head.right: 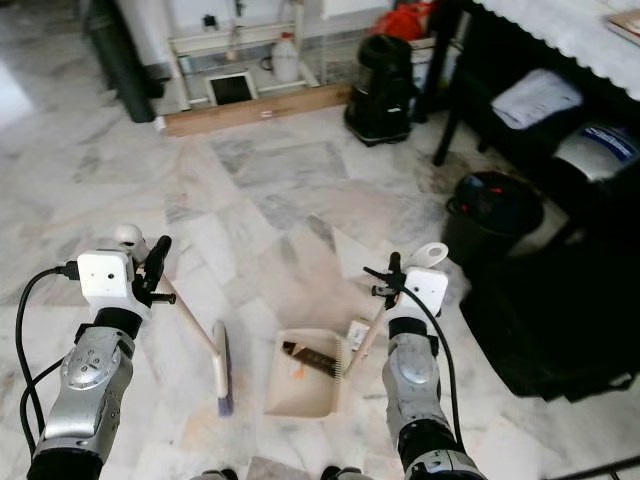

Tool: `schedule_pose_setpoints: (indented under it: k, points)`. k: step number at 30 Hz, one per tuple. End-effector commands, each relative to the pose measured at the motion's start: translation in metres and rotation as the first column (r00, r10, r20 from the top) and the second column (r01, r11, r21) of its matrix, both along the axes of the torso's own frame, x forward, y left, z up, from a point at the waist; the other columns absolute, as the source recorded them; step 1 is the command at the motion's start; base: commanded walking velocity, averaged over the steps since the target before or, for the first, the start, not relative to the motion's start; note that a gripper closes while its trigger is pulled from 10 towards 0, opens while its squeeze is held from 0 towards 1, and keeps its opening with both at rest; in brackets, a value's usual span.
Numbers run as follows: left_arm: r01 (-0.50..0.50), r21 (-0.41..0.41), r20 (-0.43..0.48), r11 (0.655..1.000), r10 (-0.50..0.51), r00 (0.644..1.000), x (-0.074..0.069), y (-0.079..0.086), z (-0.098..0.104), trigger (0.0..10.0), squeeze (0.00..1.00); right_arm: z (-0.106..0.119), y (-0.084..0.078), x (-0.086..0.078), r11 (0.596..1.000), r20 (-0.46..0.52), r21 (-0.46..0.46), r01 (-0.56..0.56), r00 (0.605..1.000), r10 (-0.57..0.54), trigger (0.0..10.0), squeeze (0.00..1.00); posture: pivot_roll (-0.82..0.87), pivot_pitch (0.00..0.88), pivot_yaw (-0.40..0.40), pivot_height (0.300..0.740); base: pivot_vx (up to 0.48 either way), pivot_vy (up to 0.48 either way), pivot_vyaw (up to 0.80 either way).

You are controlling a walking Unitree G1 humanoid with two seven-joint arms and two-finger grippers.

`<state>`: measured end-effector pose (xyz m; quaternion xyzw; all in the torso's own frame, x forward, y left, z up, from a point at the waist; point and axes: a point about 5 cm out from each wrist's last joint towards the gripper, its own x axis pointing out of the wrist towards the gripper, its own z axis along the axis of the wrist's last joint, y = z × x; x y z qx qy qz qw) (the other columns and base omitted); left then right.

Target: Sweep floor

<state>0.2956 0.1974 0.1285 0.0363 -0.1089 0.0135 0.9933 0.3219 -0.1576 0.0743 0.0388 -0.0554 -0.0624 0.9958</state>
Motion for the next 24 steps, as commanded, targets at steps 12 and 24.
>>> schedule_pose_setpoints:
  k: [12,24]
  points:
    - [-0.047,0.019,0.034,0.999,0.046,0.998,-0.0084,0.0007,-0.0016,10.0,0.00,0.0131,0.0016,0.0021,0.999,0.058,0.021,-0.037,0.998,0.035,10.0,0.00,0.12,0.046,-0.008,0.740,0.000,0.000,0.80]
    - [-0.058,0.018,0.040,0.998,0.058,0.998,-0.0096,-0.0016,-0.0039,10.0,0.00,0.0142,0.0012,-0.0002,0.999,0.058,0.039,-0.035,0.998,0.033,10.0,0.00,0.11,0.002,-0.003,0.740,0.000,0.000,0.80]
